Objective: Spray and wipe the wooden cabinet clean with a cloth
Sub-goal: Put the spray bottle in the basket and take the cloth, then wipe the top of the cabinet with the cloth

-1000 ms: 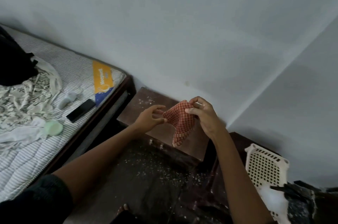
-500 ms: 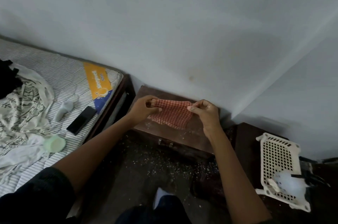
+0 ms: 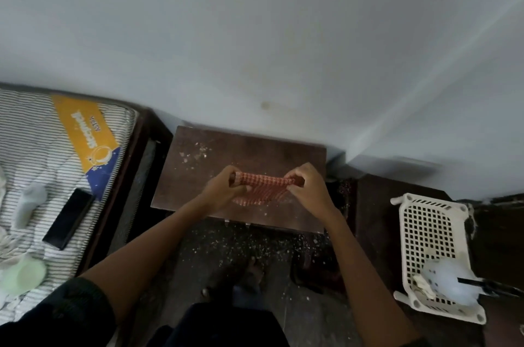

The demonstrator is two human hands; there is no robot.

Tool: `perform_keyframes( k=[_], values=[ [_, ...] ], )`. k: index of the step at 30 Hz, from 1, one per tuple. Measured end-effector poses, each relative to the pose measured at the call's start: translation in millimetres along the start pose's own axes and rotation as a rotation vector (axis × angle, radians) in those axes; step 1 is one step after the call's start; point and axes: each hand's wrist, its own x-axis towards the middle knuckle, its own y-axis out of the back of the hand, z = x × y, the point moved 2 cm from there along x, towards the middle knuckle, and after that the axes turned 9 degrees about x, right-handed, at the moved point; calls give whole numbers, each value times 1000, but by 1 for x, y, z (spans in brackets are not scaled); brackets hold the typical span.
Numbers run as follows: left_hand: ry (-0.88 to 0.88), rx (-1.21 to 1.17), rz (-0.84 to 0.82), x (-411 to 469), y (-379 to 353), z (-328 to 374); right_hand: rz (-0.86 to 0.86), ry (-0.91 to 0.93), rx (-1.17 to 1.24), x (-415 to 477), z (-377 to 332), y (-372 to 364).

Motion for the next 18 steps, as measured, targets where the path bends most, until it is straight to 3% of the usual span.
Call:
perform_keyframes(
  k=[8, 10, 12, 16, 18],
  values=[
    [172, -182, -85, 95, -94, -37, 171, -336, 238, 40, 113, -15],
    [190, -45, -102, 121, -120, -56, 217, -377, 197, 52, 145, -25],
    [203, 247, -97, 144, -139, -84, 255, -435, 126, 63, 181, -40],
    [197, 639, 147, 163, -132, -122, 338, -474, 45, 64, 209, -66],
    [192, 719, 131, 173, -126, -143, 374, -514, 66, 65, 219, -88]
  ],
)
